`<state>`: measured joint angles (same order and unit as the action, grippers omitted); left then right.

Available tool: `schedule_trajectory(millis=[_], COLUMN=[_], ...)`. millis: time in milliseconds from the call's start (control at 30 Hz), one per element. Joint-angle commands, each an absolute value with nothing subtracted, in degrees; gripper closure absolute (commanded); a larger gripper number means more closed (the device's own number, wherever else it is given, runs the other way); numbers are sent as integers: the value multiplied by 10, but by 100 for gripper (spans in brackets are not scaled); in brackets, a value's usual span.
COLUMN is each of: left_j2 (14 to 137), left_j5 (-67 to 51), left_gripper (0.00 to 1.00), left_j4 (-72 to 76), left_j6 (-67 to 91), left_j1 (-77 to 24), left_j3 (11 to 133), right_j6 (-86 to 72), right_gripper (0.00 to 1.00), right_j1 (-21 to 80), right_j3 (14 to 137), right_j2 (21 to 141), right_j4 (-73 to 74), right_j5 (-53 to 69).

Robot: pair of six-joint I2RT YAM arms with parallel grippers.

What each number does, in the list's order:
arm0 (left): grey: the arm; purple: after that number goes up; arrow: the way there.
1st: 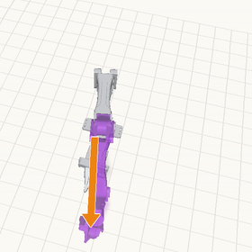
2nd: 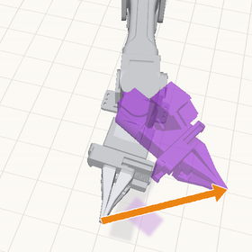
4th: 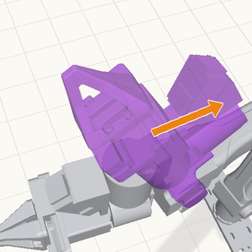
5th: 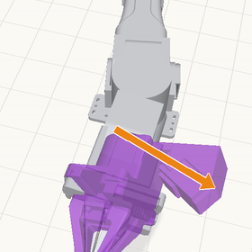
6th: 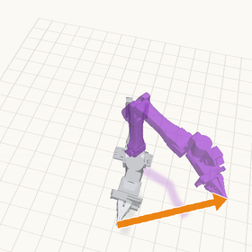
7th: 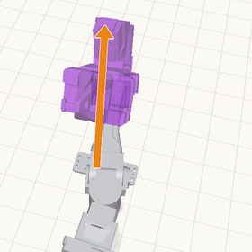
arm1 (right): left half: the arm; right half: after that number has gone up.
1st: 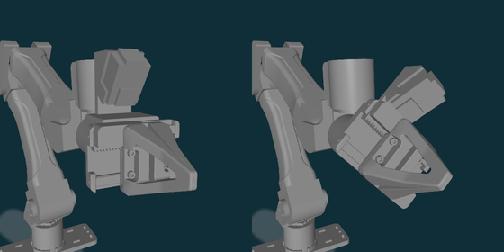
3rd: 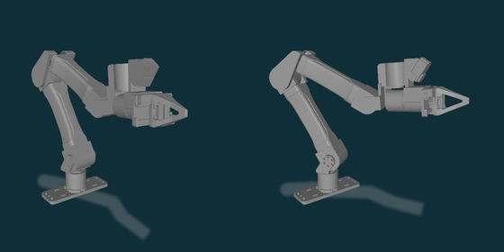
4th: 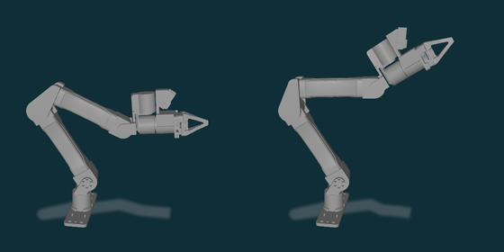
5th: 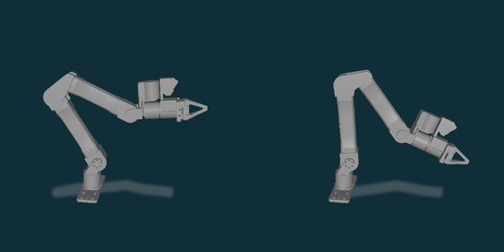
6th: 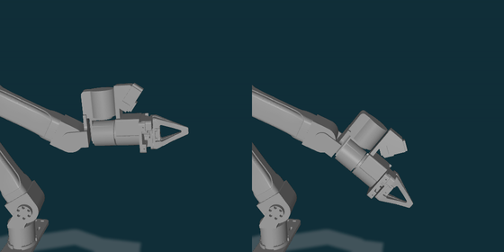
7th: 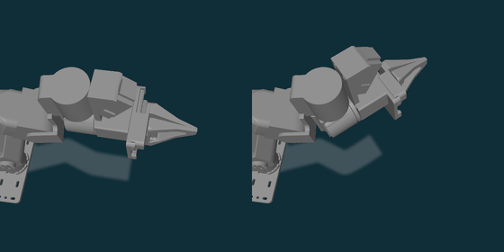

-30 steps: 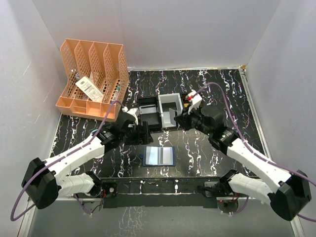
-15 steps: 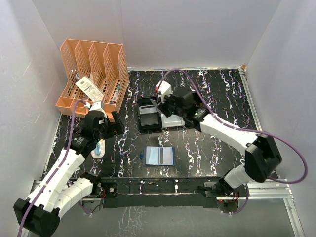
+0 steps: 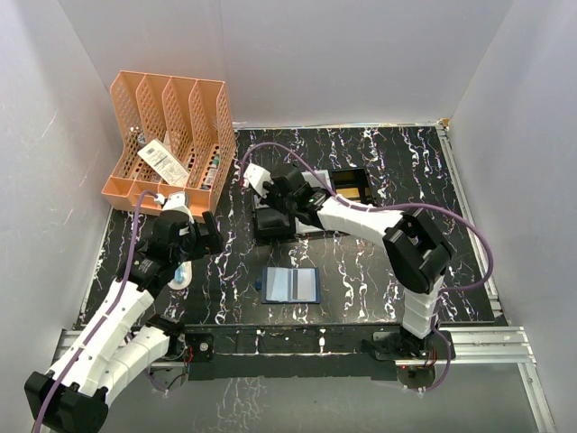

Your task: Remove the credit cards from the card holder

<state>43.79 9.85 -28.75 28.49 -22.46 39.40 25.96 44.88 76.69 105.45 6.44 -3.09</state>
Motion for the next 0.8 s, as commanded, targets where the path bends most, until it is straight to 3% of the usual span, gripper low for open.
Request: schedule_trajectory(millis=[0, 767], left_j2=[434, 435], left_j5=[108, 126], left_gripper=[1, 1], left_j4=[-280, -283], left_j6=[271, 265], left_j1=[-223, -223], left_j3=[398, 399], right_j6=[348, 464], right_gripper=[100, 100], right_j1=[446, 447], right_j3=[814, 918], right_j2=[1079, 1231], right_j4=[53, 54], right_j5=[-78, -156])
